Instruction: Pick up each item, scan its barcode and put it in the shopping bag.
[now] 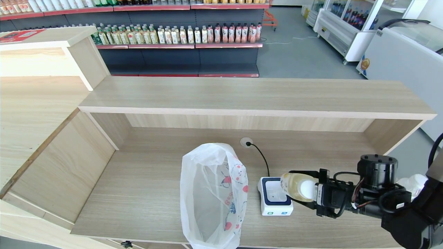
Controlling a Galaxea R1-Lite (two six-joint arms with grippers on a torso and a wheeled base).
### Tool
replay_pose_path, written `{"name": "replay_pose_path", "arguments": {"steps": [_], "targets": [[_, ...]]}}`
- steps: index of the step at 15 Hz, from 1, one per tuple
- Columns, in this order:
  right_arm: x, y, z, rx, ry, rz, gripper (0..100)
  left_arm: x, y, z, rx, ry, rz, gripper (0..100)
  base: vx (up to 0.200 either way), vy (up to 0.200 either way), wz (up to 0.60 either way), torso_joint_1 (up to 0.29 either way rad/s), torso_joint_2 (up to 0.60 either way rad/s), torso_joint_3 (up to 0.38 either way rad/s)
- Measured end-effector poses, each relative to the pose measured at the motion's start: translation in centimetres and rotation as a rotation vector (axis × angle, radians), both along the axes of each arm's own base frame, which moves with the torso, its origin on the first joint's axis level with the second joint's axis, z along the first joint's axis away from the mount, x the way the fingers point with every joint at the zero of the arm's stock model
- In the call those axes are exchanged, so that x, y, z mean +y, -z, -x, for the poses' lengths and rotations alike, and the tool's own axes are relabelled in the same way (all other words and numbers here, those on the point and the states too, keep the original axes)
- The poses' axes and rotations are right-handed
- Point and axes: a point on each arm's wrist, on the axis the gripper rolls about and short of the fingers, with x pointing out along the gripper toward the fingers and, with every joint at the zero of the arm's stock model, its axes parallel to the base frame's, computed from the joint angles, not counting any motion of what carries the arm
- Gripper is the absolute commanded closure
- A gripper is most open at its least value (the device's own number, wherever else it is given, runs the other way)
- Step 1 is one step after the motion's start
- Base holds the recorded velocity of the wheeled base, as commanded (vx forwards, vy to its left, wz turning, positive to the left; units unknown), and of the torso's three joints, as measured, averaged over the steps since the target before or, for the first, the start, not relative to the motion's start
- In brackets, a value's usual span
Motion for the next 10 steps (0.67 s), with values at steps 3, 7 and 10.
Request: {"name": "replay_pose_path", "arguments": {"steps": [3, 7, 10], "targets": [[0.3, 0.9, -1.1, -0.006, -0.063, -0.001, 100, 0.0, 0.0, 0.0, 0.0, 0.0, 0.0, 0, 0.0, 0.0, 0.0, 0.0, 0.0, 0.0], [0.3, 2.3, -2.4, -0.004, -0.108, -0.004, 100, 0.0, 0.0, 0.0, 0.0, 0.0, 0.0, 0, 0.0, 0.0, 0.0, 0.0, 0.0, 0.0], [0.5, 2.9, -3.7, -0.029, -0.137, -0.007, 100, 0.0, 0.0, 0.0, 0.0, 0.0, 0.0, 0, 0.0, 0.0, 0.0, 0.0, 0.0, 0.0]]}}
